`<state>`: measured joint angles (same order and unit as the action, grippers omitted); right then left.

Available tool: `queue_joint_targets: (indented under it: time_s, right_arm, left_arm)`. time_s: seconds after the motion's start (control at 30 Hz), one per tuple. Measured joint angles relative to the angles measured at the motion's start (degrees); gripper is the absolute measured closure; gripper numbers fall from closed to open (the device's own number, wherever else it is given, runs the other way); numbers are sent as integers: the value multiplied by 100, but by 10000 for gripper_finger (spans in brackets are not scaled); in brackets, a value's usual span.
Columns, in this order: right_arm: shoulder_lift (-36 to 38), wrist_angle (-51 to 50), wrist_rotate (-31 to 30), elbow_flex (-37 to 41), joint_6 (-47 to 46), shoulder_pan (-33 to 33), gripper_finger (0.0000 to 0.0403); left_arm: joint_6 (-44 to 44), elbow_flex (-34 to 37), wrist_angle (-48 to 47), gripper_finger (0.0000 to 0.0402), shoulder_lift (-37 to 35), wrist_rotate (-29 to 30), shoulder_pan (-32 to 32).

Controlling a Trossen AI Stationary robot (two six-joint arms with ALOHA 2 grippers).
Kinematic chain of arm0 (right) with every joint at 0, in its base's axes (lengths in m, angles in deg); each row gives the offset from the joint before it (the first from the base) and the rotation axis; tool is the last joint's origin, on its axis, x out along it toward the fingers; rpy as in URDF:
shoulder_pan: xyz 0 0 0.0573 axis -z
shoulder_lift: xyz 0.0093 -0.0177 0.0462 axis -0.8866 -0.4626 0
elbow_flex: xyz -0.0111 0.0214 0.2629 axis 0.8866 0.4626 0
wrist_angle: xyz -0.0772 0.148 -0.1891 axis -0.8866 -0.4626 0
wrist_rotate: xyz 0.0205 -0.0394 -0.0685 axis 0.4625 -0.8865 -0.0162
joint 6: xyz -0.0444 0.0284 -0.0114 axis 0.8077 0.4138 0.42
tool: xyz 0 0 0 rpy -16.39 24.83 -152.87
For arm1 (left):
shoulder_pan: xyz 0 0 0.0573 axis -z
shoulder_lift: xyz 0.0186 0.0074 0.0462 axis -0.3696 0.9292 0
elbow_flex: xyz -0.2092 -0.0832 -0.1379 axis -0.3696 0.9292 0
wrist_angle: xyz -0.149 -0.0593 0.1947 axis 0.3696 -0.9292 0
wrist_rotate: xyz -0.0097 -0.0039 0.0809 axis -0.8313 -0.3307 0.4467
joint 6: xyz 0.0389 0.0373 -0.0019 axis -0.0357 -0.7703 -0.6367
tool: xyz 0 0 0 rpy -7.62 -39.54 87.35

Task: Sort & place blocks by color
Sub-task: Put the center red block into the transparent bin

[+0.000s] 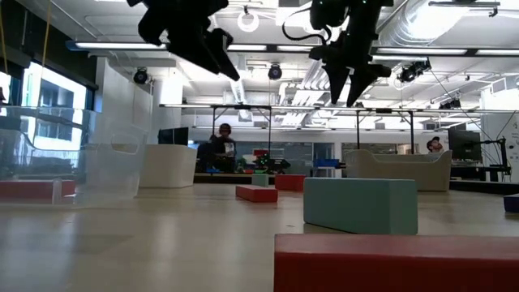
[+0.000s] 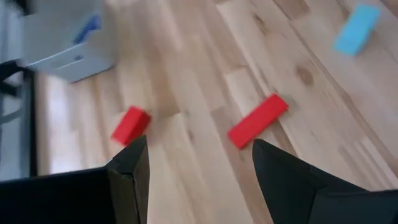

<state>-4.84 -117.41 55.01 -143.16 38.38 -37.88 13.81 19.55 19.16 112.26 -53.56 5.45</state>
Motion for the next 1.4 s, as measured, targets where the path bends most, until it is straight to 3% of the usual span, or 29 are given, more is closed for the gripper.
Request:
queue_joint_targets:
  time_s: [0.5,0.97,1.4]
  right_arm:
    - [0,-2,-83,0,-236,-510,218]
    - [2,-4,-94,0,-234,-664,218]
    - [2,-2,-178,0,-213,-664,218]
  left_arm:
    - [-1458,-2,592,202,1045,76,737]
    - [-2142,-4,952,202,2154,75,856]
    - [-2443,-39,1381,202,2584,73,891]
